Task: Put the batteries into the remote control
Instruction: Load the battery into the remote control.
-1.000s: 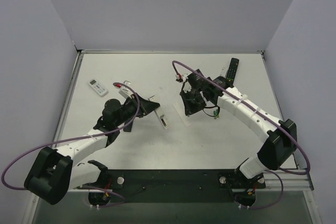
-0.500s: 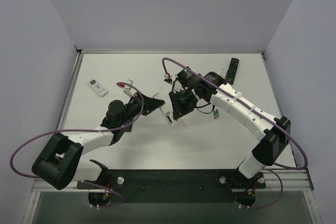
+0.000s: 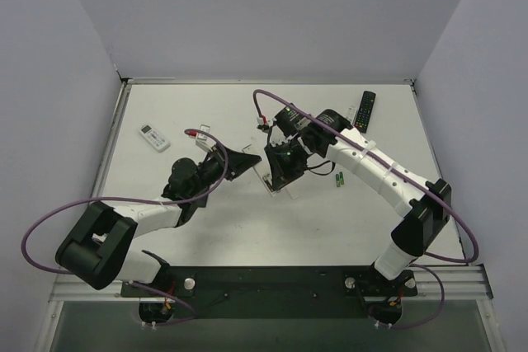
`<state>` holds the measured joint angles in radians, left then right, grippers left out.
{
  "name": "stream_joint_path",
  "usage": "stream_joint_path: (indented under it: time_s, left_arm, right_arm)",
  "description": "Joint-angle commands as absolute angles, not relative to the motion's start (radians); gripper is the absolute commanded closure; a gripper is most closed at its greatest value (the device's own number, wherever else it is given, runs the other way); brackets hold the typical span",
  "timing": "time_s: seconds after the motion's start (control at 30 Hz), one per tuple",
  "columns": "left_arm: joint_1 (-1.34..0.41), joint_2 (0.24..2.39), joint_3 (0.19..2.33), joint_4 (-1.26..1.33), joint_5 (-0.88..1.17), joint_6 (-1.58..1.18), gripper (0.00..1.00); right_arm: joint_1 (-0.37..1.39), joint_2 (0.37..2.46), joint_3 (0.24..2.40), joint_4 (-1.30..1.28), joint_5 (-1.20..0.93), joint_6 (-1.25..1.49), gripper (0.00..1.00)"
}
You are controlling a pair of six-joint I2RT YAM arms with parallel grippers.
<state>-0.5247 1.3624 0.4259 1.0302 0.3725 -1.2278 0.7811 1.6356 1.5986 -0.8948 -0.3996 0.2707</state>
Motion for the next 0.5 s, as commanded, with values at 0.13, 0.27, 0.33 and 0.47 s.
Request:
stream_joint_path:
  time_s: [0.13, 0.27, 0.33, 0.47]
  left_arm:
    - [-0.537, 1.382, 0.456, 1.169, 0.391, -1.266, 1.00]
    - [-0.537, 1.382, 0.456, 1.178, 0.396, -1.269, 1.00]
    - [-0.537, 1.379, 0.456, 1.177, 0.396, -1.270, 1.00]
    - [-0.537, 1.373, 0.449, 1.180, 0.397, -1.273, 1.00]
  right_arm:
    - [0.795, 1.686, 1.667, -0.980, -0.374, 0.282, 0.93]
    - [0.801, 1.706, 1.681, -0.996, -0.367, 0.282, 0.92]
    - [0.804, 1.710, 1.689, -1.006, -0.359, 0.285, 0.89]
    - [0.807, 1.713, 1.703, -1.019, -0.325, 0.291, 0.84]
